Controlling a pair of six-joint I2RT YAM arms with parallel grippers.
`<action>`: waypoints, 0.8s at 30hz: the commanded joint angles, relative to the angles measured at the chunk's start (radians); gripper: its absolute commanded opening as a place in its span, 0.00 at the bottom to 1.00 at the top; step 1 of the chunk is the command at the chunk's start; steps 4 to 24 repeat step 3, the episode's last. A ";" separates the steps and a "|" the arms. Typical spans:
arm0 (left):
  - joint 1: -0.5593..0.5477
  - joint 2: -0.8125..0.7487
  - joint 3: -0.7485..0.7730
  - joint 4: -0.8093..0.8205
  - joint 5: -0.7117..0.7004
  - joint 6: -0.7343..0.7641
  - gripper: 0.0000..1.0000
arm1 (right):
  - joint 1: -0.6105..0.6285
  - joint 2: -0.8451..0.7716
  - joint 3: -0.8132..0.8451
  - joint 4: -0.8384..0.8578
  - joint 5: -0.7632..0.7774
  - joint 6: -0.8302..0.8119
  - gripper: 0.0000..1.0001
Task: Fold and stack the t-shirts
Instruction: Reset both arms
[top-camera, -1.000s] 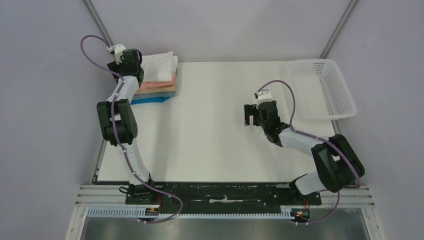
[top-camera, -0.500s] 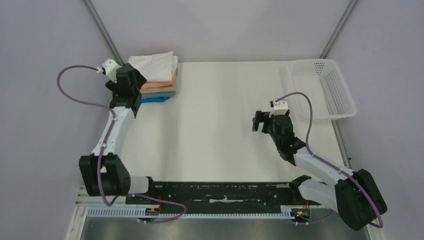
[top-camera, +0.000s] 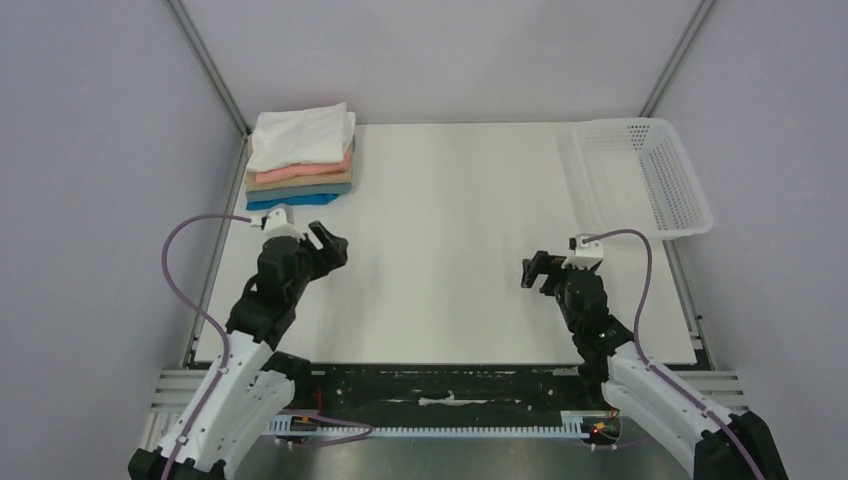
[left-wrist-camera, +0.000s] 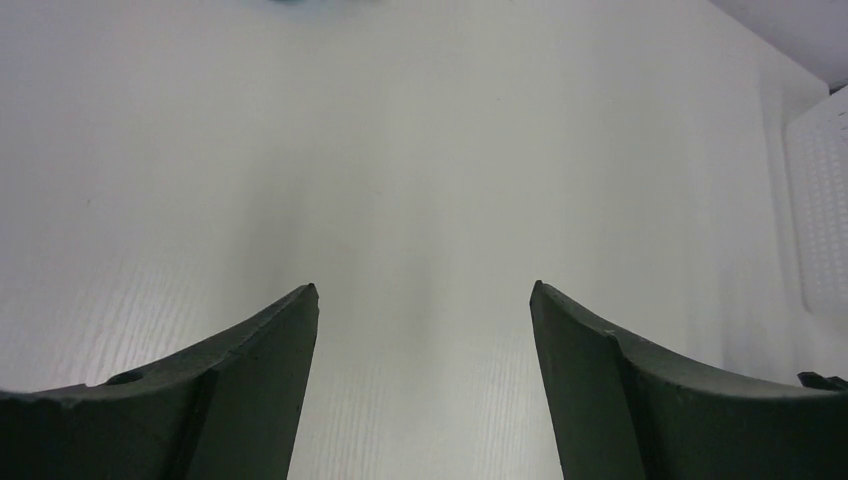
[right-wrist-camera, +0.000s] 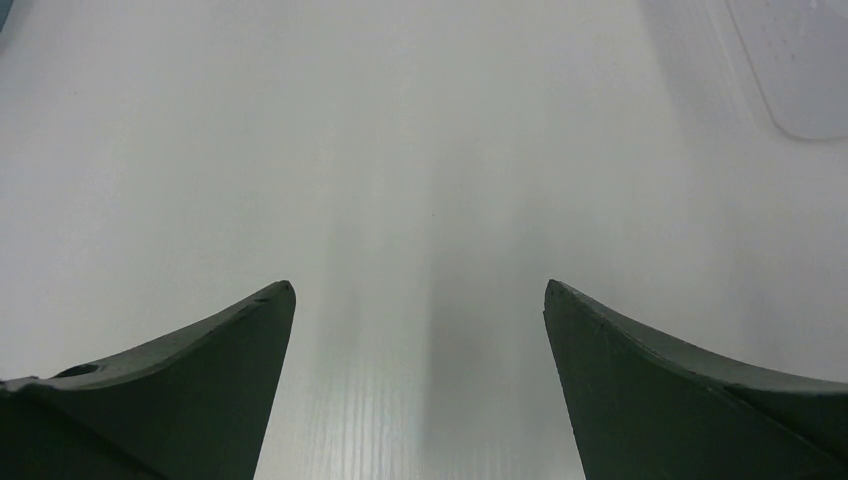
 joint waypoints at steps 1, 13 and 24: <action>-0.005 -0.062 -0.020 -0.018 -0.027 -0.020 0.83 | -0.003 -0.104 -0.035 0.034 -0.006 0.010 0.98; -0.005 -0.064 -0.028 -0.017 -0.030 -0.018 0.83 | -0.003 -0.145 -0.039 0.024 0.008 0.007 0.98; -0.005 -0.064 -0.028 -0.017 -0.030 -0.018 0.83 | -0.003 -0.145 -0.039 0.024 0.008 0.007 0.98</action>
